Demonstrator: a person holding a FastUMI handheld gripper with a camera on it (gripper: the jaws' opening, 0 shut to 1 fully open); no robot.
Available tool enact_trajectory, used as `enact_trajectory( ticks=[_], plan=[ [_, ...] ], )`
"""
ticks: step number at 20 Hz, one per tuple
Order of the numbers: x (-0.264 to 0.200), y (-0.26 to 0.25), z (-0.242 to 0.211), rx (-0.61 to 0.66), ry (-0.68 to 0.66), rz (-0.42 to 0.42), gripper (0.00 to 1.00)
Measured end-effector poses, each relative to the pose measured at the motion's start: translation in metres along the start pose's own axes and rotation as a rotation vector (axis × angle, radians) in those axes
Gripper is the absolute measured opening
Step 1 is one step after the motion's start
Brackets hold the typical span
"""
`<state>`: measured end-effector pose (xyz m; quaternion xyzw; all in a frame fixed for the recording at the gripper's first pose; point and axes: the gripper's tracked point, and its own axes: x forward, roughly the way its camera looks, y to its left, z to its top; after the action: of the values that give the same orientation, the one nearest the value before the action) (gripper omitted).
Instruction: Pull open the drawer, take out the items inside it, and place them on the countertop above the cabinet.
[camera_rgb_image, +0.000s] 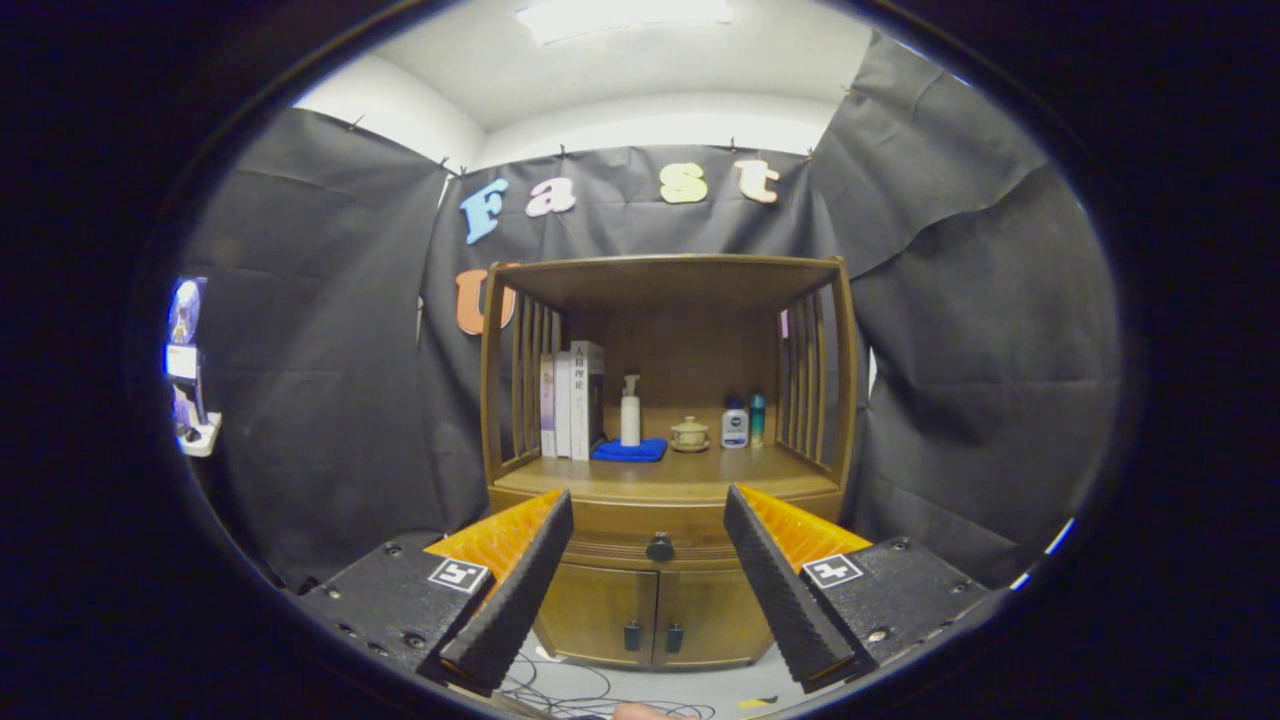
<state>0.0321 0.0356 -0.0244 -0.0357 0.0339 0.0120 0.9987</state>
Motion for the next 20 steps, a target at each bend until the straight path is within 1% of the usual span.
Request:
enact_trajectory(
  ticks=[6, 8, 10, 16, 18, 19, 20],
  plan=[
    [0.035, 0.007, -0.033, 0.003, 0.076, -0.006, 0.99],
    [0.054, 0.009, -0.046, -0.010, 0.100, -0.009, 0.99],
    [0.074, 0.006, -0.059, -0.014, 0.123, -0.030, 0.99],
    [0.141, -0.003, -0.098, 0.020, 0.199, -0.044, 0.99],
    [0.162, -0.009, -0.119, 0.024, 0.251, -0.077, 0.96],
    [0.172, -0.010, -0.129, 0.026, 0.275, -0.077, 0.92],
    [0.180, -0.007, -0.135, 0.030, 0.290, -0.076, 0.90]
  ],
)
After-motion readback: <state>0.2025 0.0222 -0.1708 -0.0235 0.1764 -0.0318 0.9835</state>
